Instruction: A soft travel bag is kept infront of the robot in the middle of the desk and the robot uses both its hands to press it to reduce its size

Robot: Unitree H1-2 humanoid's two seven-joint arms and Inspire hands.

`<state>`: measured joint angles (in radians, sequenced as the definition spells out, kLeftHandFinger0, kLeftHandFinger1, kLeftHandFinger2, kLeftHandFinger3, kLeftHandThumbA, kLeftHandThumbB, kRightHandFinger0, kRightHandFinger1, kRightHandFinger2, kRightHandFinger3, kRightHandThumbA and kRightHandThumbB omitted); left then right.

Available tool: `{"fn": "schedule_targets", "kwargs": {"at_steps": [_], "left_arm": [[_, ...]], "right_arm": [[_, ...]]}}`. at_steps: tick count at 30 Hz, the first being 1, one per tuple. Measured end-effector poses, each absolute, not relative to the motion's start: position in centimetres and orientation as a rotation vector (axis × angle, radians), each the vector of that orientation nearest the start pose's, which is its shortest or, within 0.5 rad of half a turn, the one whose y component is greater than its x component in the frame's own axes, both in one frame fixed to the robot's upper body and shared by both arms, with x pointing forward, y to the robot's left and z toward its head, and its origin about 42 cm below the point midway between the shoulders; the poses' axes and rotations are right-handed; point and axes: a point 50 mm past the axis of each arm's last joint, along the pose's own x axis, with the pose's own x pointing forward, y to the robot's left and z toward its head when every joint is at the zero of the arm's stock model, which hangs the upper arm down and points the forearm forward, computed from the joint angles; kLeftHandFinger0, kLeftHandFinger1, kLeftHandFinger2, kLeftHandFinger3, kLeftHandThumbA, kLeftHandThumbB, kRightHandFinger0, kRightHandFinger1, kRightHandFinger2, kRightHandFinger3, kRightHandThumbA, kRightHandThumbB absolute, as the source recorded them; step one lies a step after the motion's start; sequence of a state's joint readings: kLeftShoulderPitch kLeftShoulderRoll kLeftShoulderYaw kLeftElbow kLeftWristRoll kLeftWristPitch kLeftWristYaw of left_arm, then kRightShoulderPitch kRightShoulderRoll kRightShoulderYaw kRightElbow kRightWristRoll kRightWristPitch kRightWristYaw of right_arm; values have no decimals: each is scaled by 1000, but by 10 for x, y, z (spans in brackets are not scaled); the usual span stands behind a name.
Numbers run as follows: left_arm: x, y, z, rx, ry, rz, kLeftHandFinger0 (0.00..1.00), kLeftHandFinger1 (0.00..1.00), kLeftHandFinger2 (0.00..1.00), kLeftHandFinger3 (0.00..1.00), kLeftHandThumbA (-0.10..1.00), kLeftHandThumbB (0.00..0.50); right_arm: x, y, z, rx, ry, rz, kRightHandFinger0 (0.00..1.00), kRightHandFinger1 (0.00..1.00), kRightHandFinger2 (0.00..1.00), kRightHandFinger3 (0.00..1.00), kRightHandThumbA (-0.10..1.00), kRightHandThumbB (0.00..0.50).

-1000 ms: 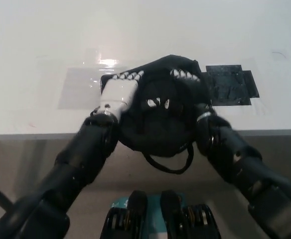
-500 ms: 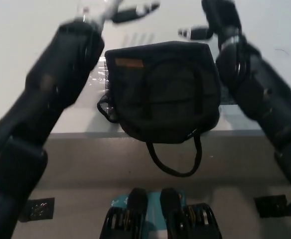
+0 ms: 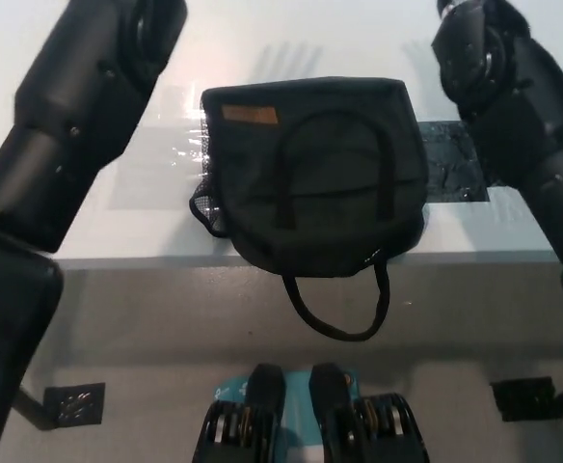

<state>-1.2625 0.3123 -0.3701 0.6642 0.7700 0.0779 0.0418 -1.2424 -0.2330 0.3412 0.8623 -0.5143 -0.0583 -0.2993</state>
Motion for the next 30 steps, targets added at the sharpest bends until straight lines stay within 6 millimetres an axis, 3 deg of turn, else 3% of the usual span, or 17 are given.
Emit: {"fn": "schedule_targets", "kwargs": {"at_steps": [3, 5, 8, 9, 10, 12, 15, 16, 17, 19, 21, 22, 24, 25, 26, 30], "left_arm": [[544, 157, 448, 1282, -626, 45, 1000, 1000, 1000, 1000, 1000, 151], [537, 159, 435, 1259, -626, 26, 1000, 1000, 1000, 1000, 1000, 156], [523, 163, 413, 1221, -627, -1, 1000, 1000, 1000, 1000, 1000, 179], [517, 165, 402, 1208, -623, -15, 1000, 1000, 1000, 1000, 1000, 179], [512, 167, 393, 1199, -615, -26, 1000, 1000, 1000, 1000, 1000, 183], [500, 170, 374, 1174, -610, -47, 1000, 1000, 1000, 1000, 1000, 201], [483, 175, 346, 1140, -585, -80, 1000, 1000, 1000, 1000, 1000, 240], [475, 178, 334, 1125, -572, -94, 1000, 1000, 1000, 1000, 1000, 215], [468, 180, 324, 1110, -562, -105, 1000, 1000, 1000, 1000, 1000, 202], [457, 184, 310, 1089, -546, -116, 1000, 1000, 1000, 1000, 1000, 217], [436, 194, 283, 1049, -505, -132, 1000, 1000, 1000, 1000, 1000, 188], [424, 199, 273, 1026, -491, -134, 1000, 1000, 1000, 1000, 1000, 187], [406, 208, 259, 997, -468, -136, 1000, 1000, 1000, 1000, 1000, 245], [394, 216, 249, 980, -448, -136, 1000, 1000, 1000, 1000, 1000, 291], [385, 223, 242, 968, -433, -134, 1000, 1000, 1000, 1000, 1000, 290], [347, 255, 226, 930, -384, -100, 1000, 1000, 1000, 1000, 1000, 218]], "right_arm": [[558, -152, 407, -911, -648, -87, 1000, 1000, 1000, 1000, 1000, 223], [549, -155, 397, -881, -655, -83, 1000, 1000, 1000, 1000, 1000, 258], [534, -159, 376, -844, -651, -70, 1000, 1000, 1000, 1000, 1000, 255], [528, -161, 369, -828, -651, -64, 1000, 1000, 1000, 1000, 1000, 310], [522, -163, 362, -818, -647, -59, 1000, 1000, 1000, 1000, 1000, 272], [510, -166, 346, -794, -638, -51, 1000, 1000, 1000, 1000, 1000, 249], [493, -172, 325, -763, -619, -39, 1000, 1000, 1000, 1000, 1000, 252], [485, -174, 316, -749, -611, -35, 1000, 1000, 1000, 1000, 1000, 231], [478, -177, 306, -737, -596, -32, 1000, 1000, 1000, 1000, 1000, 256], [467, -180, 297, -720, -588, -29, 1000, 1000, 1000, 1000, 1000, 228], [449, -186, 280, -696, -567, -25, 1000, 1000, 1000, 1000, 1000, 234], [438, -190, 272, -683, -561, -23, 1000, 1000, 1000, 1000, 1000, 268], [424, -197, 264, -669, -555, -24, 1000, 1000, 1000, 1000, 1000, 357], [414, -201, 257, -658, -549, -25, 1000, 1000, 1000, 1000, 1000, 307], [407, -204, 255, -652, -551, -27, 1000, 1000, 1000, 1000, 1000, 272], [371, -222, 244, -627, -550, -43, 1000, 1000, 1000, 1000, 1000, 265]]}}
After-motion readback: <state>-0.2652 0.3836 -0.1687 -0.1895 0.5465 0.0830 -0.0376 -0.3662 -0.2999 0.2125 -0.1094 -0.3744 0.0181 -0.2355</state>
